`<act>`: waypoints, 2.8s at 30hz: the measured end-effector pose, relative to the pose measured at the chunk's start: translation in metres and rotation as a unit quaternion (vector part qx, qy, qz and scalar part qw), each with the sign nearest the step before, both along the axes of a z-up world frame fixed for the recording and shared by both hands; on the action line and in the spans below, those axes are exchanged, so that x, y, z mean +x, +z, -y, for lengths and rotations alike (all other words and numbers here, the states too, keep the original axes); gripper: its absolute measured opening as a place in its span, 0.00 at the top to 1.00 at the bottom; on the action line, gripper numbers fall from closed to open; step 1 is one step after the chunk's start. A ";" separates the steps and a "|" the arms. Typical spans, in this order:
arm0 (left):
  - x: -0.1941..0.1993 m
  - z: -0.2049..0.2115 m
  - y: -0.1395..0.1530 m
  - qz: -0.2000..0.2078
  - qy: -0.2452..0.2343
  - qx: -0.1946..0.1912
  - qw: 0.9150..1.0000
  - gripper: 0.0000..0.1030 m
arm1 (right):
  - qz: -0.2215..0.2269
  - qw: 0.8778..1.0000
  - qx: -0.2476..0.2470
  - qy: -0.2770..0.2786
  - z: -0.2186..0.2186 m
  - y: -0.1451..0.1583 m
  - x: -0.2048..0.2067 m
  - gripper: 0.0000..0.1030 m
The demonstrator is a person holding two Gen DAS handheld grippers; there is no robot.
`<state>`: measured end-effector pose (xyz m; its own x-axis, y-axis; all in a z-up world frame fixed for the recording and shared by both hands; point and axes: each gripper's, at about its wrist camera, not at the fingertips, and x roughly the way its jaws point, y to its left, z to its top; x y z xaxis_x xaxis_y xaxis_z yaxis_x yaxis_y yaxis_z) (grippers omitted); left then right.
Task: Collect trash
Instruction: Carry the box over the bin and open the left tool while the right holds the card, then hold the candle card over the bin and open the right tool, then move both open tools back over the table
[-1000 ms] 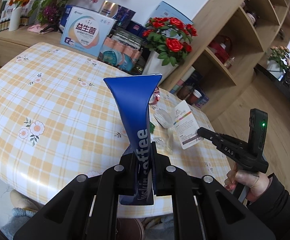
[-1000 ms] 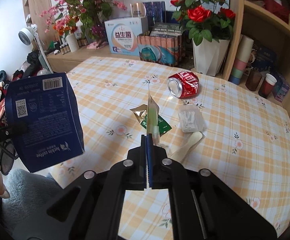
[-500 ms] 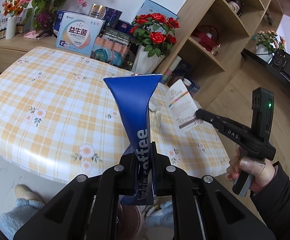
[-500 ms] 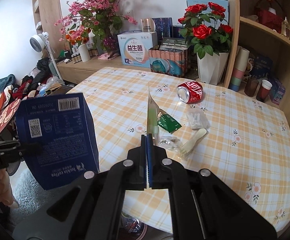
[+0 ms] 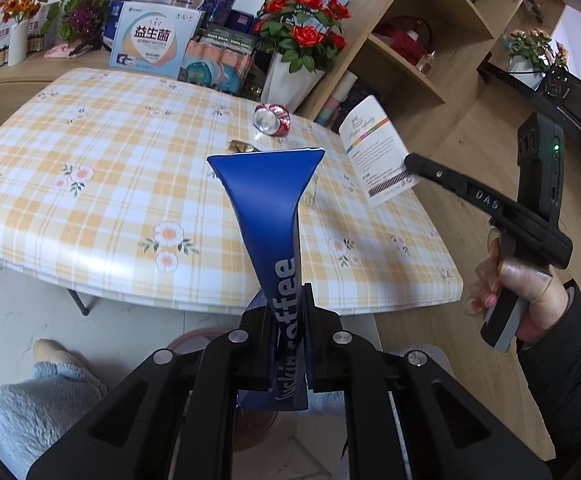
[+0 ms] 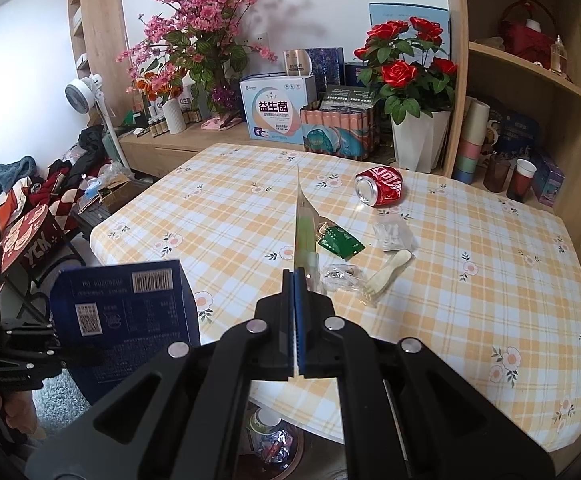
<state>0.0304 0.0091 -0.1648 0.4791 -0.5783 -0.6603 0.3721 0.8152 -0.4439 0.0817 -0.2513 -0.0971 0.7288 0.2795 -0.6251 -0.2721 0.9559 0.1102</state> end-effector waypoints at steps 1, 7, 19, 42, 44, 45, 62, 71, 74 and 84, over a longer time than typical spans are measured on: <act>-0.001 -0.001 -0.002 -0.003 -0.002 0.000 1.000 0.90 | 0.001 1.000 0.001 -0.001 0.001 0.000 -0.001 0.95; -0.008 -0.003 -0.007 -0.014 -0.015 0.005 1.000 0.90 | 0.003 1.000 0.004 -0.005 0.003 0.002 -0.004 0.95; -0.006 0.013 -0.031 -0.041 -0.043 0.030 0.998 0.57 | -0.006 1.000 0.007 0.000 -0.001 -0.007 -0.005 0.95; -0.003 -0.072 0.055 0.111 0.172 0.082 0.975 0.06 | -0.053 0.998 0.023 0.037 -0.031 -0.047 -0.070 0.95; -0.004 -0.079 0.057 0.112 0.183 0.080 0.973 0.06 | -0.064 0.997 0.025 0.040 -0.034 -0.053 -0.075 0.95; -0.005 -0.080 0.057 0.112 0.187 0.079 0.973 0.06 | -0.070 0.996 0.026 0.042 -0.036 -0.056 -0.077 0.95; -0.007 -0.086 0.052 0.108 0.194 0.083 0.972 0.06 | -0.120 0.989 0.031 0.079 -0.060 -0.082 -0.083 0.95; -0.004 -0.079 0.048 0.108 0.180 0.093 0.973 0.06 | -0.097 0.995 0.018 0.024 -0.044 -0.079 -0.077 0.37; -0.003 -0.077 0.047 0.109 0.178 0.094 0.973 0.06 | -0.064 0.998 -0.005 -0.024 -0.030 -0.071 -0.075 0.09; 0.006 -0.068 0.044 0.111 0.173 0.106 0.973 0.06 | -0.042 0.990 -0.042 -0.127 0.021 -0.068 -0.058 0.06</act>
<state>0.0361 0.0774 -0.1210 0.7651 -0.2195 -0.6053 0.1274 0.9731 -0.1918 0.0238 -0.2720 -0.1655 0.7134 0.0389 -0.6997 -0.0154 0.9991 0.0398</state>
